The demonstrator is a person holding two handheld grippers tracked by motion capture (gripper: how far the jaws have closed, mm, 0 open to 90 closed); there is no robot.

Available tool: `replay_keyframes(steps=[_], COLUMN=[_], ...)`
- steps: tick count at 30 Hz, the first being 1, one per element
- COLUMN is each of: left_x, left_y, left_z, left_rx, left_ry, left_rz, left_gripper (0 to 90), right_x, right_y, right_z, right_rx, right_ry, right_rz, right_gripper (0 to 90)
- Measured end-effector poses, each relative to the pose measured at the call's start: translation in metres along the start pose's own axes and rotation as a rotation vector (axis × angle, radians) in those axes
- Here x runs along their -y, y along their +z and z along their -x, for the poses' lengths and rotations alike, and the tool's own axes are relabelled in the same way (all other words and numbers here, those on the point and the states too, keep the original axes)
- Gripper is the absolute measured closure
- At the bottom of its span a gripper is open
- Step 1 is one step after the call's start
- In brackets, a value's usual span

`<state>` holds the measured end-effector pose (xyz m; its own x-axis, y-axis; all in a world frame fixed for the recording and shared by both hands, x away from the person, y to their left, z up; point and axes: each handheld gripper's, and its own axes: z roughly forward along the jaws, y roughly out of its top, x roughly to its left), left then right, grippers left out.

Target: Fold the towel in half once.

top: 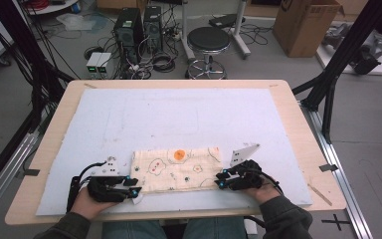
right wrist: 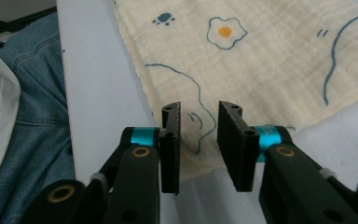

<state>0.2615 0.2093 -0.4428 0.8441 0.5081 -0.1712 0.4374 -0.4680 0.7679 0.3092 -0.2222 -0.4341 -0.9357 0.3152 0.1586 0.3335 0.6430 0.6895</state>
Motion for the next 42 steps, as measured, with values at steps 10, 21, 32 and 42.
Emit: replay_keyframes(steps=[10,21,32,42], left_x=[-0.001,-0.002,-0.010,-0.030], left_y=[-0.002,-0.016,-0.018,-0.010], left_z=[-0.001,0.000,-0.002,-0.041], left_rx=[-0.040,-0.040,0.026,-0.143], left_ry=[0.002,-0.017,-0.027,-0.138], left_rz=[0.020,0.098,0.134,0.188], left_gripper=[83.4,84.2,61.4,59.5], right_x=[-0.002,-0.007,-0.006,-0.023], right_y=[-0.003,-0.017,-0.018,-0.015], right_z=[-0.001,-0.009,-0.005,0.041], right_rx=[-0.020,-0.035,-0.090,0.080], right_ry=[0.005,0.005,0.041,0.155], right_rz=[0.011,0.102,0.116,0.142], right_gripper=[86.4,86.7,70.5,62.9])
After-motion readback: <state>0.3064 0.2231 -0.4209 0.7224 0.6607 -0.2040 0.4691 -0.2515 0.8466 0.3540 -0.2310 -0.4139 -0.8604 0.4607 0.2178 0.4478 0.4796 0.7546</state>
